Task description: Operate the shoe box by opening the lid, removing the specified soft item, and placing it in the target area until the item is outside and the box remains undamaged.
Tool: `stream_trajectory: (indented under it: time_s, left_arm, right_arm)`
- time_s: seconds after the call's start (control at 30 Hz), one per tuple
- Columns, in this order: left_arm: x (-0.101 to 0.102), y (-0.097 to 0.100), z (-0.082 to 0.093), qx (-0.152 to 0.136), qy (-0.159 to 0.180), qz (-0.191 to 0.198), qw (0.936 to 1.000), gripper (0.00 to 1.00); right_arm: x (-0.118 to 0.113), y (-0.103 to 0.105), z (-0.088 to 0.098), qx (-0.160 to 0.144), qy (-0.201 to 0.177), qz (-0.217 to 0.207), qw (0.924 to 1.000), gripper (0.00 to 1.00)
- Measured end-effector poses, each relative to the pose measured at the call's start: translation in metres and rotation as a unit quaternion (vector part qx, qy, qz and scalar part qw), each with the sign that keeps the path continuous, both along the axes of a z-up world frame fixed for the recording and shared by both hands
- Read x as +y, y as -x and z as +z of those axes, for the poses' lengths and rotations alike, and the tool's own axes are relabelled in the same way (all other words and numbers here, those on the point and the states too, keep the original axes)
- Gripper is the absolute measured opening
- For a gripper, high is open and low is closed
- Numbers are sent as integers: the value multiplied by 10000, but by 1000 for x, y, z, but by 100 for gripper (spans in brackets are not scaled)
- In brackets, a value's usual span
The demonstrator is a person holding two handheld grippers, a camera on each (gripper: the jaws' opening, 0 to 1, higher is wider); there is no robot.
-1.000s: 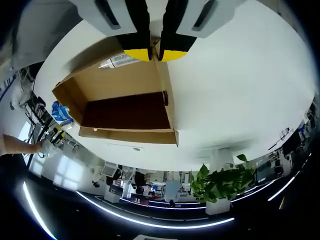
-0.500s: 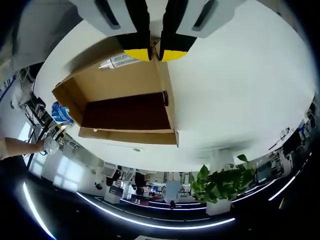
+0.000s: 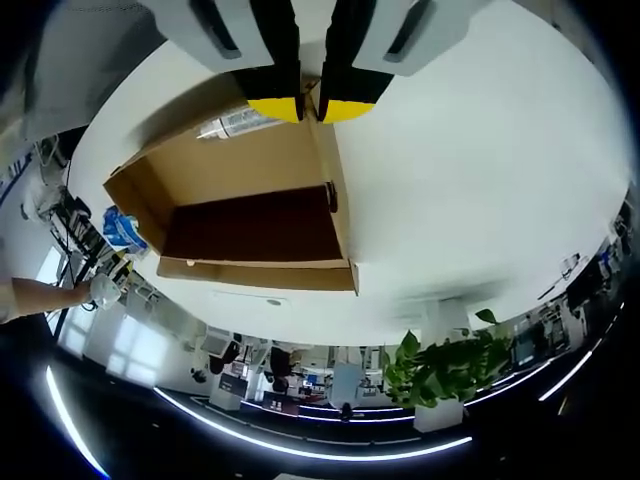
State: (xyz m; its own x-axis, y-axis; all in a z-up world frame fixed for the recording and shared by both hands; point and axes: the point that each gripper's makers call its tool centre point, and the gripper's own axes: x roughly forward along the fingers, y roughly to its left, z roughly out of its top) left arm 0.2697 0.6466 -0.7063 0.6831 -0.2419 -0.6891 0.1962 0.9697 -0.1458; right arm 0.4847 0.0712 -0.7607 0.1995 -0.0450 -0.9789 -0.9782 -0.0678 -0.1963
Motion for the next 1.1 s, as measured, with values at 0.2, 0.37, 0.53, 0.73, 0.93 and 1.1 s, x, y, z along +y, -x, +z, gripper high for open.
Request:
stream_trajectory:
  time_s: [0.2, 0.37, 0.53, 0.73, 0.93, 1.1]
  left_arm:
    - [0, -1, 0, 30, -39, -25, 10000, 6]
    - [0, -1, 0, 43, -70, -89, 9999, 6]
    - [0, -2, 0, 32, -63, -143, 9999, 7]
    - [-1, -8, 9, -73, -154, -348, 9992, 12]
    - [-10, -14, 19, -143, -377, -895, 9952, 19]
    - [-21, -17, 19, -37, -685, -1598, 9848, 23]
  right_arm:
    - [1, -1, 0, -107, 44, 25, 9999, 17]
    - [7, -5, 5, -284, -141, -165, 9994, 19]
    - [10, -2, 9, -350, -184, -231, 9989, 22]
    - [23, 14, 24, -479, -323, -428, 9974, 30]
    - [28, 17, 35, -641, -462, -599, 9951, 39]
    - [34, 18, 45, -755, -885, -905, 9891, 48]
